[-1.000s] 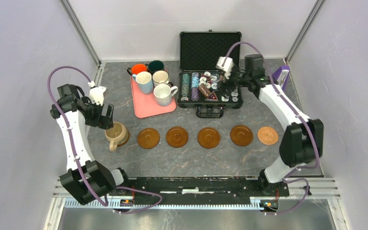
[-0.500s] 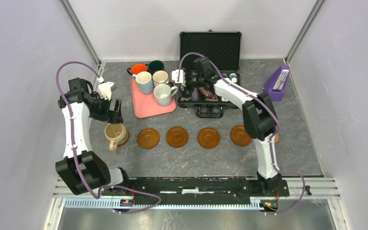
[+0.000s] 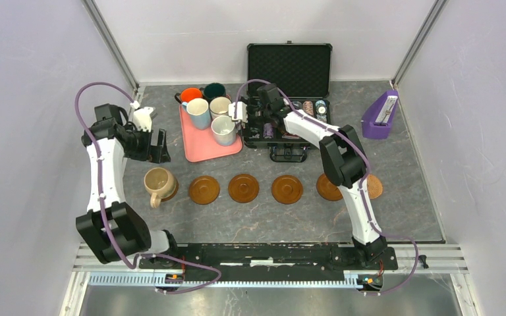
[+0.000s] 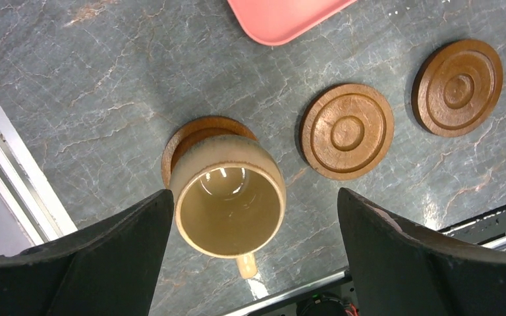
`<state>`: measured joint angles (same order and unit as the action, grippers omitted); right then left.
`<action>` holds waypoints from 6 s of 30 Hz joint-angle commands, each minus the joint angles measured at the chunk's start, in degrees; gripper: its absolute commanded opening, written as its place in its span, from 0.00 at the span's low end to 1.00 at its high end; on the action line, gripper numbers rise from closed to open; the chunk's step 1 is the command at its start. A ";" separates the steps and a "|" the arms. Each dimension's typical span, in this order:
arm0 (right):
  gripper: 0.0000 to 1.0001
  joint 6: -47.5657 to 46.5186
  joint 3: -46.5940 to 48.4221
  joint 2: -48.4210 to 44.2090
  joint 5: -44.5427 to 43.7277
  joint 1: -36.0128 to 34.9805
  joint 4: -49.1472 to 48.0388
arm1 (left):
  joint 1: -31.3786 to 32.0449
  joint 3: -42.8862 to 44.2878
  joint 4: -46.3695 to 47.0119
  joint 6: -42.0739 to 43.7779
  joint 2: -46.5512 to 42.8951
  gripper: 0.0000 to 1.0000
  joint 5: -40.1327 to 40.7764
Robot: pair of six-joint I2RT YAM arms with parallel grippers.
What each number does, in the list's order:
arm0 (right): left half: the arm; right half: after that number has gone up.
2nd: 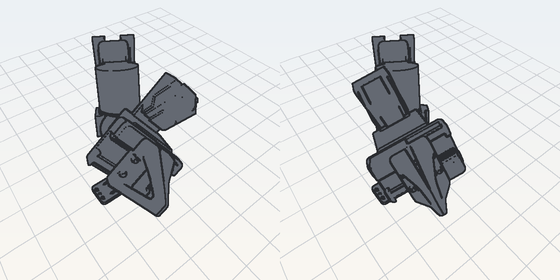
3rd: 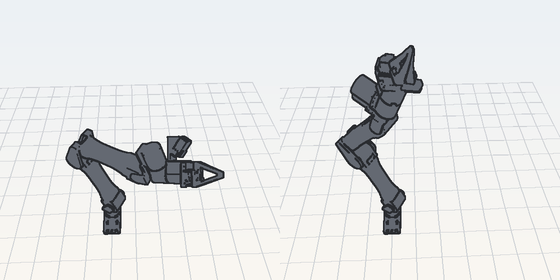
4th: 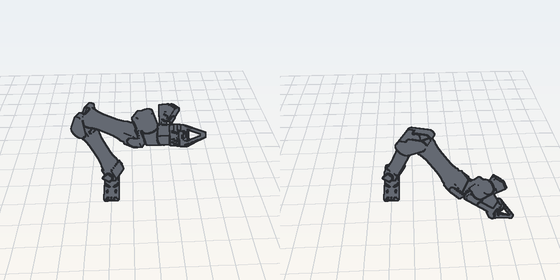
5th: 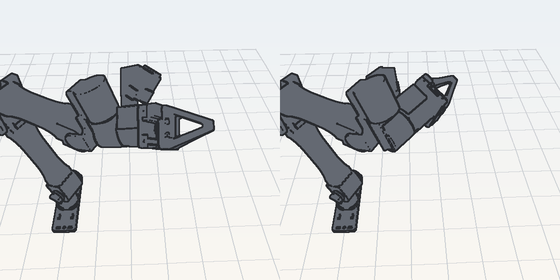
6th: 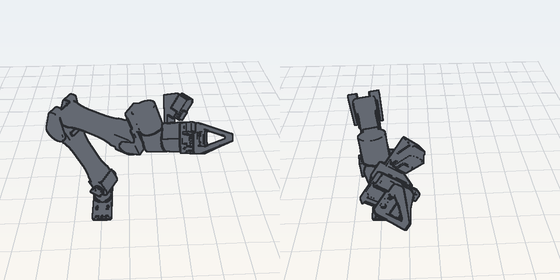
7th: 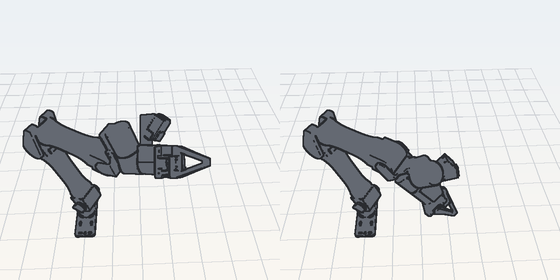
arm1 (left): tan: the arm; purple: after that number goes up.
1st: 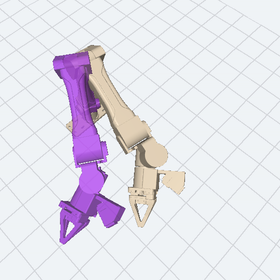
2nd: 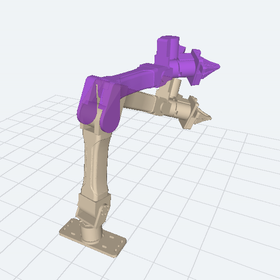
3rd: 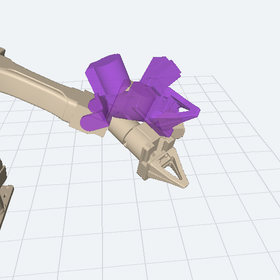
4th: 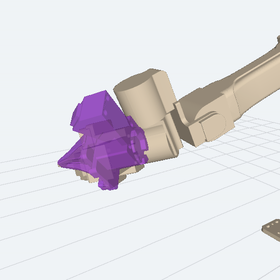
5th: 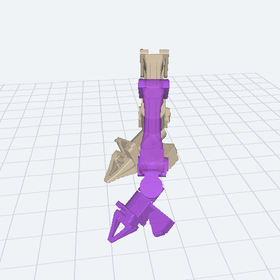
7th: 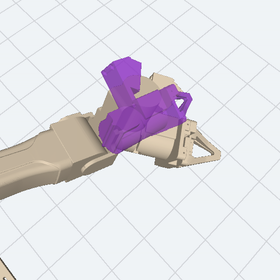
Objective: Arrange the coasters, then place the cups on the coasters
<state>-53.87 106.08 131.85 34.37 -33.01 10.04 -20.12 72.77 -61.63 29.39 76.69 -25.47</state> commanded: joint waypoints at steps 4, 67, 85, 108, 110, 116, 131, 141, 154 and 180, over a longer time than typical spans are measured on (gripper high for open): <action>0.92 2.74 1.19 1.33 -0.72 -0.29 -1.41 | 0.28 0.86 4.85 -4.89 1.39 1.00 1.24; 0.00 27.13 -3.75 -8.66 -13.56 -8.73 -9.47 | 0.36 2.31 10.53 -14.02 2.74 1.00 1.97; 0.00 35.16 -40.62 -49.34 -12.99 7.16 -11.56 | 6.88 2.99 13.29 -13.34 1.29 1.00 1.67; 0.00 13.84 -63.75 -77.22 -6.03 60.50 21.07 | 14.68 5.18 13.08 -15.24 5.20 1.00 3.84; 0.00 11.96 -64.58 -77.64 -5.07 63.64 23.64 | 14.88 4.86 12.89 -15.07 5.06 1.00 4.18; 0.00 8.51 -67.85 -78.07 -2.32 67.14 27.40 | 15.03 3.64 12.85 -15.19 4.78 1.00 4.64; 0.00 7.11 -72.09 -76.70 -3.85 67.99 24.79 | 15.07 2.46 12.83 -14.79 4.16 1.00 5.35; 0.00 7.79 -73.72 -76.83 -4.14 70.10 22.61 | 15.11 2.72 12.84 -14.40 4.92 1.00 5.43; 0.09 7.46 -76.40 -77.31 -6.50 70.35 21.82 | 15.37 2.95 12.85 -14.85 5.73 1.00 6.03; 0.98 -18.91 -47.13 -64.53 -7.28 75.28 55.34 | 16.05 -0.42 19.69 -19.13 6.92 1.00 3.24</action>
<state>-66.92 50.28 64.40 26.87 41.41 57.21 -4.40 73.34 -46.17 13.69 83.85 -20.03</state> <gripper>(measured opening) 0.978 0.996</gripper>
